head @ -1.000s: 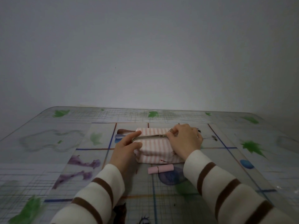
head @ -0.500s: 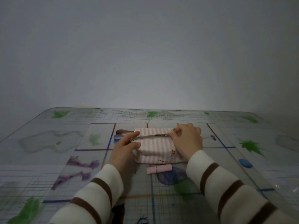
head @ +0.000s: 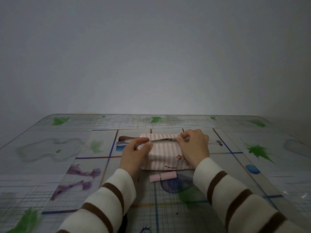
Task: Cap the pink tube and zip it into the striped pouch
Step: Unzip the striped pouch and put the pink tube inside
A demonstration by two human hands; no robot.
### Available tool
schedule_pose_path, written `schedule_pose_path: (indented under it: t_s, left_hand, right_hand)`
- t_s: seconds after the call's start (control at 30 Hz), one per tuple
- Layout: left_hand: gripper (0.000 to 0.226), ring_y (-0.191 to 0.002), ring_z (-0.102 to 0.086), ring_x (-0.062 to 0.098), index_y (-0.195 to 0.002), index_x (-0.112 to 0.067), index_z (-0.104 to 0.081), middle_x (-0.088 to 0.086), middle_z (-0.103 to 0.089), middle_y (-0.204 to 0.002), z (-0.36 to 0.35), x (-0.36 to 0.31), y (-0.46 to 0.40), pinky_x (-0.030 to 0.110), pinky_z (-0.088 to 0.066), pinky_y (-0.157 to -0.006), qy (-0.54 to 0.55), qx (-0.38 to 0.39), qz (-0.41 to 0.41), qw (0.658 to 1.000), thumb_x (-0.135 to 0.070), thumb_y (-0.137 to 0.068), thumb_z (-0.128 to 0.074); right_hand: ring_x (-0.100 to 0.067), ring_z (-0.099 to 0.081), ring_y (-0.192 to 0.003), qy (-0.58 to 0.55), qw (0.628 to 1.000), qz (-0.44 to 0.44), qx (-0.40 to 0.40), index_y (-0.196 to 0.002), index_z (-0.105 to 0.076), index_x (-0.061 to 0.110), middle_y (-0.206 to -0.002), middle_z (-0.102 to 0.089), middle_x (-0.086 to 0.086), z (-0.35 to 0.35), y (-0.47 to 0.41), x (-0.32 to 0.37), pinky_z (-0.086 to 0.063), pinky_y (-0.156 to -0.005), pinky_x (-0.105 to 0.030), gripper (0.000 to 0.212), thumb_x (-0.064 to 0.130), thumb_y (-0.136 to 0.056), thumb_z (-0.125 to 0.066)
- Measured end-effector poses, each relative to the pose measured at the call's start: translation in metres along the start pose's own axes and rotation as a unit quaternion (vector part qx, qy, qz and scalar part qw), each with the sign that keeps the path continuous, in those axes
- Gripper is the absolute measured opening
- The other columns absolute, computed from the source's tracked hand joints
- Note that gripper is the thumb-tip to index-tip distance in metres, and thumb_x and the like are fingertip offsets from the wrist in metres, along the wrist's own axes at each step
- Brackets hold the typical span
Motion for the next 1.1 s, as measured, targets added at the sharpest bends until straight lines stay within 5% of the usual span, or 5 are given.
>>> schedule_pose_path:
  t_s: [0.17,0.53,0.83,1.1]
  left_hand:
    - [0.018,-0.1,-0.061,0.023,-0.098,-0.03,-0.064,0.005,-0.064,-0.109,-0.006,0.0,-0.001,0.043,-0.052,-0.09,-0.009,-0.008,0.01,1.0,-0.024,-0.081,-0.068]
    - [0.021,-0.097,-0.063,0.024,-0.1,-0.029,-0.061,0.009,-0.065,-0.107,-0.003,0.005,0.0,0.042,-0.053,-0.089,-0.003,-0.003,-0.003,1.0,-0.02,-0.082,-0.067]
    - [0.018,-0.091,-0.064,0.019,-0.098,-0.032,-0.06,0.004,-0.066,-0.103,-0.003,0.009,0.0,0.025,-0.052,-0.07,-0.001,0.003,-0.007,1.0,-0.021,-0.084,-0.066]
    - [0.019,-0.094,-0.065,0.022,-0.097,-0.031,-0.063,0.007,-0.067,-0.105,-0.003,0.012,-0.002,0.036,-0.055,-0.079,0.014,-0.006,-0.011,1.0,-0.018,-0.083,-0.066]
  right_hand:
    - [-0.027,-0.044,-0.107,0.001,1.0,0.005,-0.003,-0.079,-0.059,0.021,-0.102,-0.056,-0.004,-0.002,-0.001,-0.005,-0.027,-0.078,-0.03,0.015,0.035,-0.086,-0.057]
    - [-0.03,-0.043,-0.11,-0.045,0.999,-0.01,-0.003,-0.078,-0.063,0.018,-0.102,-0.06,-0.007,0.001,-0.005,-0.019,-0.02,-0.08,-0.025,0.014,0.03,-0.083,-0.058]
    - [-0.029,-0.042,-0.109,-0.078,0.996,-0.029,-0.008,-0.078,-0.063,0.023,-0.103,-0.057,-0.005,0.007,-0.005,-0.027,-0.031,-0.082,-0.033,0.011,0.033,-0.083,-0.061]
    - [-0.027,-0.053,-0.097,-0.106,0.994,-0.025,-0.021,-0.074,-0.062,0.017,-0.1,-0.059,-0.01,0.015,-0.006,-0.032,-0.043,-0.087,-0.035,0.011,0.024,-0.083,-0.062]
Point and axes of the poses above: each hand's wrist, its own y-axis away from the middle knuckle, its own z-axis out of the back of the hand, x = y × z, the point moved 5 cm from there along -y, towards the middle knuckle
